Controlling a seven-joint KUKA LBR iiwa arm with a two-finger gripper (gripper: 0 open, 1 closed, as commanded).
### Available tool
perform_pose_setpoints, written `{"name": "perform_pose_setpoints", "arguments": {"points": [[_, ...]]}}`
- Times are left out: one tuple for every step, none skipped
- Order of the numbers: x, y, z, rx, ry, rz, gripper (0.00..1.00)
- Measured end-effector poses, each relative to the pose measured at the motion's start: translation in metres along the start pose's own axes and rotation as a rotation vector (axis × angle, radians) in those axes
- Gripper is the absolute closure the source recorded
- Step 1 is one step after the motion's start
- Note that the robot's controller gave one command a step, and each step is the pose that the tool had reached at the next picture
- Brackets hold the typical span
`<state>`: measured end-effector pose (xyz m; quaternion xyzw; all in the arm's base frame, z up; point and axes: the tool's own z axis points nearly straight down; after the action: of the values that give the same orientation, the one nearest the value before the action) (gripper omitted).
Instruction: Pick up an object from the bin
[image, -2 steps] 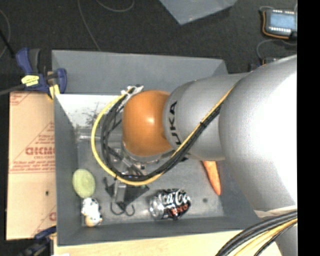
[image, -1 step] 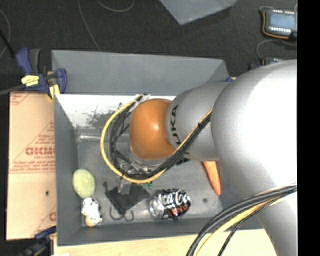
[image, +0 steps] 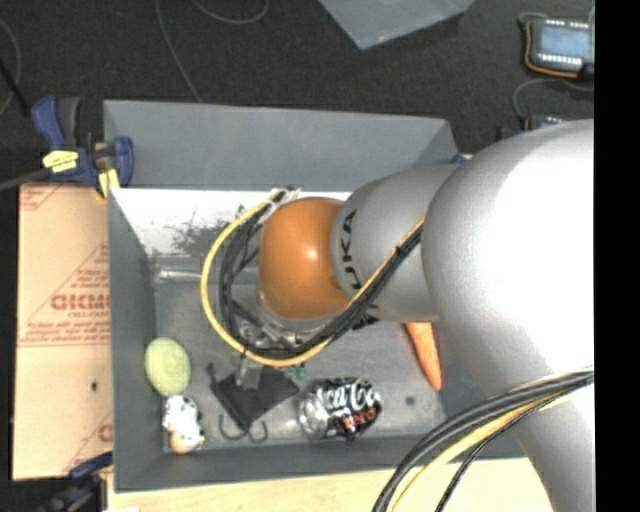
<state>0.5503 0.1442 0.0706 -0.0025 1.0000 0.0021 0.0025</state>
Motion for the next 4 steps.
{"name": "perform_pose_setpoints", "arguments": {"points": [[0.002,0.001,-0.028,0.000,0.002,0.009,1.00],[-0.001,0.003,-0.051,-0.002,-0.004,0.010,1.00],[0.007,0.001,-0.075,-0.002,0.000,0.013,1.00],[0.005,0.001,-0.122,0.000,0.004,0.007,1.00]]}}
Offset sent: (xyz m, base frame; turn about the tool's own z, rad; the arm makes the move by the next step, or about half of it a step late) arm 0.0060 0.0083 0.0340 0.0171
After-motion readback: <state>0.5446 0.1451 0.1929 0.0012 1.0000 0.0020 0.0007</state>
